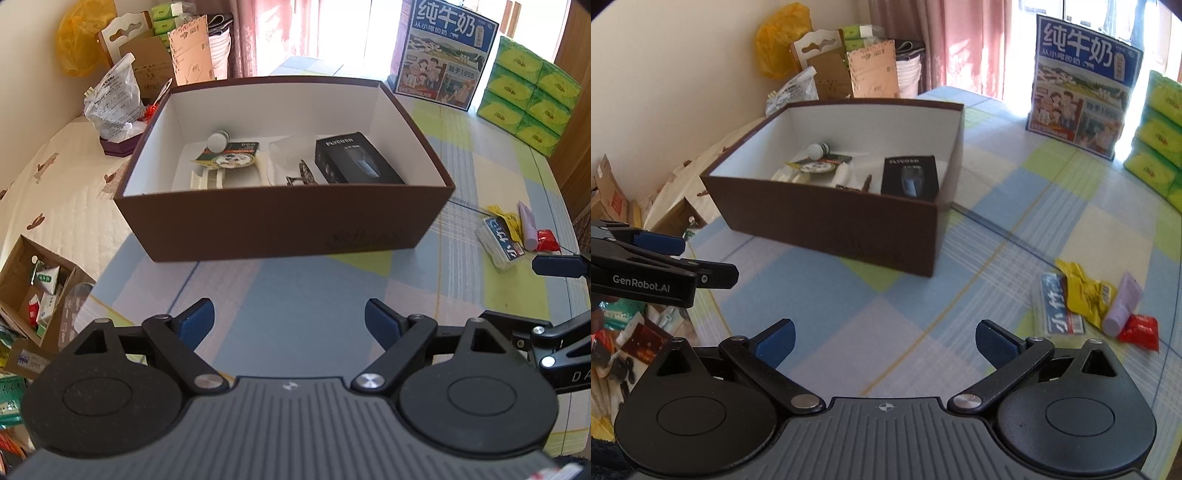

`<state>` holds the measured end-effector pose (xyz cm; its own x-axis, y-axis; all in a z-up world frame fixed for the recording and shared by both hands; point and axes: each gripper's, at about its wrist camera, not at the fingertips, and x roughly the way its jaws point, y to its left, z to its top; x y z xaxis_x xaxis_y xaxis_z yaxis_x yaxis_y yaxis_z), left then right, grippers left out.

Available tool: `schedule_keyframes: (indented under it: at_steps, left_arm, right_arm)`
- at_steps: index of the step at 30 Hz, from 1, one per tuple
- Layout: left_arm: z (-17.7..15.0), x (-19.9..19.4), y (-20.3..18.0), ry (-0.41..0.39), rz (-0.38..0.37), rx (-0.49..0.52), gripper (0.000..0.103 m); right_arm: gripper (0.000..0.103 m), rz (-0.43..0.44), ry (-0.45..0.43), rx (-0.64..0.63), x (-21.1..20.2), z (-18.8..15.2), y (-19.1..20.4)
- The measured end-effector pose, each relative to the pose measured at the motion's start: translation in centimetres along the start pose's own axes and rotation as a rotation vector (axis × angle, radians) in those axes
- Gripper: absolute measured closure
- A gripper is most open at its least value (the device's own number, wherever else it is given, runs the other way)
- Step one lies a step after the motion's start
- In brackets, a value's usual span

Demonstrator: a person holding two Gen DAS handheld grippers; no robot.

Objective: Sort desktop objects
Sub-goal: 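Withdraw both tools from the brown box, then move both tools toward the blue toothpaste box and yellow snack bag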

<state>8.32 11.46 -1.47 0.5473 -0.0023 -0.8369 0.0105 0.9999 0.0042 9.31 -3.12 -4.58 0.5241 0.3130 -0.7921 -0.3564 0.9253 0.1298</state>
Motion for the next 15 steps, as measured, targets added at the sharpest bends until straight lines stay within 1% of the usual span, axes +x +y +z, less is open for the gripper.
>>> schedule_keyframes:
  at_steps: [7,15]
  left_arm:
    - [-1.2,0.2,-2.3,0.022,-0.01,0.001,0.017]
    - [-2.3,0.7,-6.1,0.045,-0.046,0.031,0.017]
  right_arm:
    - [0.002,-0.016,0.025,0.012,-1.2,-2.2,-2.0]
    - [0.002,-0.077,0.042,0.062,-2.9,-4.6,-5.2]
